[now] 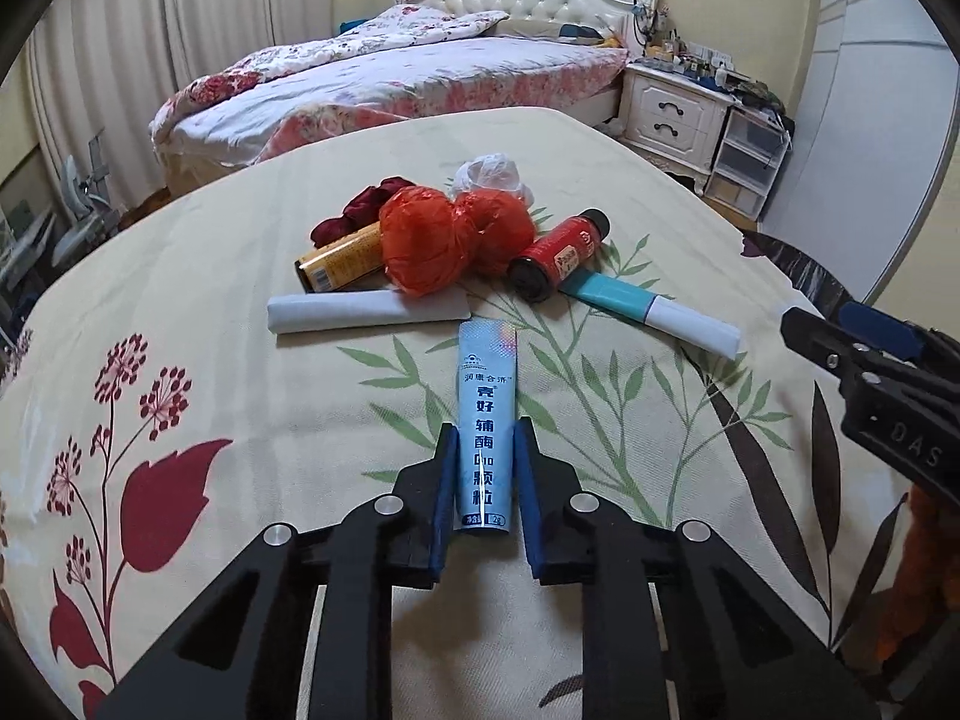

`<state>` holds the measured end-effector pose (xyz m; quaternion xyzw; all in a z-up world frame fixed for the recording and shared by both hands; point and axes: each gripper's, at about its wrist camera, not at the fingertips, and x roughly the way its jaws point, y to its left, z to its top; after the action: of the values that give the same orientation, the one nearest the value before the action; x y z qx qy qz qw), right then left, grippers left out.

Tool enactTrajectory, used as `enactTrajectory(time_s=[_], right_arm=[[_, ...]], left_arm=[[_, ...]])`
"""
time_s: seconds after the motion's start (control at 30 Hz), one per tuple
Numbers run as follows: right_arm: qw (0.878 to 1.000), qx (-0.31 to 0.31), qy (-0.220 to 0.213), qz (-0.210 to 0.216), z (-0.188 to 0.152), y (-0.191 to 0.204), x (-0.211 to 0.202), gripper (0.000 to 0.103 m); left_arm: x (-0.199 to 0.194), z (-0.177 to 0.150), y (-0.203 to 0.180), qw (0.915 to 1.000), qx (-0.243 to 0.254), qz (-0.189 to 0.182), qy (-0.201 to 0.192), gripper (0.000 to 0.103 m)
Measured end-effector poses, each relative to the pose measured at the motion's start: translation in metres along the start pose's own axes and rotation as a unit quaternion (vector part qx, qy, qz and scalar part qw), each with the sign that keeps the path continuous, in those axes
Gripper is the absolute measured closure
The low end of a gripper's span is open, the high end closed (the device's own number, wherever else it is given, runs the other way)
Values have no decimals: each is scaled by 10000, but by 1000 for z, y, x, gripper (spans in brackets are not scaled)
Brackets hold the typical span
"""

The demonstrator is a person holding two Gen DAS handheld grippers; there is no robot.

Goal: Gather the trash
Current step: 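Grasp the blue printed tube with the left gripper while the right grasps the teal-and-white tube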

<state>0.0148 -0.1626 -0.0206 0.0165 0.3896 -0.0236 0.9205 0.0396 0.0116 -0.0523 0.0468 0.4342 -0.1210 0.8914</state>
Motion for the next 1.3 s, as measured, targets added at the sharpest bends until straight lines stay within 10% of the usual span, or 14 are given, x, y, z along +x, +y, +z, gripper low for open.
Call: enactTrajectory(time_s=[0.67, 1.03, 1.3], right_arm=[[9956, -701, 401, 470, 19, 66, 40, 44], [9934, -874, 531, 515, 8, 69, 35, 81], [9932, -866, 525, 579, -1, 69, 26, 86]], left_arm=[[-21, -13, 83, 9937, -773, 789, -212, 83], [-23, -17, 85, 9938, -813, 722, -235, 83], [-26, -20, 83, 9936, -829, 719, -271, 83]])
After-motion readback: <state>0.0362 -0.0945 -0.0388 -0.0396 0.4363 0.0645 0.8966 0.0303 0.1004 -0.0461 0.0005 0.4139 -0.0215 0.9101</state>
